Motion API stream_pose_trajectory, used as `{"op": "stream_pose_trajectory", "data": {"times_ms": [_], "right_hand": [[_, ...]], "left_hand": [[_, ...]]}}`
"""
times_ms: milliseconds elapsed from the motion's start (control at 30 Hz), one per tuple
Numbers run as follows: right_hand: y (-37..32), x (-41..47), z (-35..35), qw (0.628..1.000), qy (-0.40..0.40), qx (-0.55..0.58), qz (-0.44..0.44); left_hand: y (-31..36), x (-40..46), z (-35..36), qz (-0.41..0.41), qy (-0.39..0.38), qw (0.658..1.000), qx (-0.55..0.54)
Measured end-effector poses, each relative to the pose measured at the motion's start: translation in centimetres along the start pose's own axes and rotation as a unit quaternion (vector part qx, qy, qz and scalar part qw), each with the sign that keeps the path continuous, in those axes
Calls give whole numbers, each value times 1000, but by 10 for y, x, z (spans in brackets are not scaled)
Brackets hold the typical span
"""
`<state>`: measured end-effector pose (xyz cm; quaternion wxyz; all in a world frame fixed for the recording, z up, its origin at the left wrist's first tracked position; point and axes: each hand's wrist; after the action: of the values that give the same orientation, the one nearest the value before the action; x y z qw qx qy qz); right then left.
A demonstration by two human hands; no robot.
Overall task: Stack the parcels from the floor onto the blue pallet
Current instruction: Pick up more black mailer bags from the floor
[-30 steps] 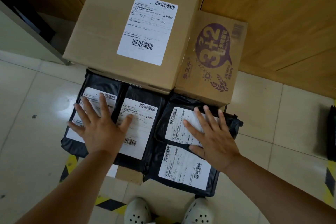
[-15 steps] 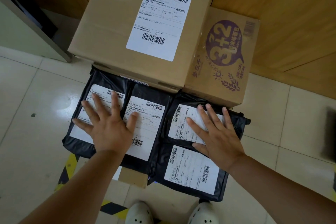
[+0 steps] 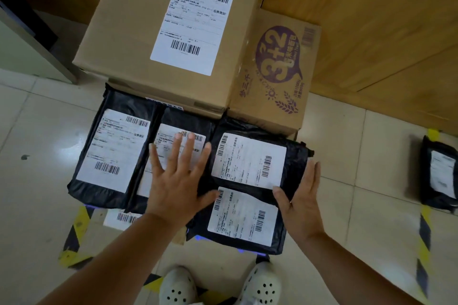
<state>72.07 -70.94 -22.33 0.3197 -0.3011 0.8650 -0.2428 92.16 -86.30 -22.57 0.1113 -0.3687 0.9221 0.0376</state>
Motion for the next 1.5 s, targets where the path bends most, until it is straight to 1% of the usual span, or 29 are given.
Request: {"op": "stream_pose_trajectory", "data": {"times_ms": [33,67,133,167,200,233,333,500,667,733,767,800,833,867,900,933,967,1033,1133,1267,1333,1400,1467,1500], "right_hand": [[-1,1,2,997,-11,67,42],[-1,3,4,989,-18,125,76],[-4,10,7,970,-10,214,118],[-5,13,7,962,-3,238,131],[-6,15,7,957,-2,254,140],[-7,17,7,952,-3,268,148],[-8,18,9,948,-7,283,147],[-7,21,17,957,-5,264,118],[2,26,22,963,-7,245,110],[4,26,22,965,-5,235,113],[4,24,22,969,5,216,117],[2,21,22,977,24,173,123],[-1,16,22,985,55,113,121],[-5,10,21,990,91,46,94],[-7,4,21,992,115,-22,47],[-9,-2,21,989,118,-91,-7],[-6,-6,24,982,101,-153,-52],[4,-9,27,962,54,-250,-98],[10,-7,28,946,25,-305,-109],[13,-5,30,946,13,-302,-115],[9,-6,25,942,11,-314,-117],[-1,-8,15,941,-29,-323,-99],[-16,-13,-3,930,-61,-350,-99],[-25,-17,-14,923,-59,-363,-114]], "left_hand": [[-3,2,0,-49,3,999,-9],[-9,4,-1,-117,10,993,-28],[-34,7,-6,-269,24,958,-92],[-49,7,-7,-325,24,938,-118],[-63,6,-9,-354,12,926,-130],[-74,5,-9,-360,-8,924,-129],[-87,2,-6,-337,-50,931,-131],[-82,6,-3,-311,-43,943,-112],[-79,8,2,-311,-61,944,-89],[-78,6,1,-314,-56,944,-82],[-75,4,-1,-304,-43,949,-73],[-71,3,-4,-279,-22,958,-59],[-63,0,-6,-237,-1,971,-43],[-52,-3,-8,-181,15,983,-25],[-39,-5,-10,-118,22,993,-7],[-25,-7,-9,-56,20,998,8],[-13,-9,-8,-6,13,1000,18],[4,-10,-3,48,-16,998,28],[9,-10,5,58,-58,996,30],[10,-11,9,42,-99,994,17],[12,-9,-2,37,-125,991,32],[13,-9,-20,47,-152,986,56],[15,-9,-49,49,-183,981,37],[13,-12,-64,51,-175,983,19]]}}
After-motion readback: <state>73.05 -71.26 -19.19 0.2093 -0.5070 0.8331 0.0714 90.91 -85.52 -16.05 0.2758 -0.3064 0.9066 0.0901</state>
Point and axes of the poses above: each hand's wrist, its own x-axis towards the middle knuckle, its own z-axis out of the palm, y = z × x, and after that the axes turned 4 degrees about x, right-handed
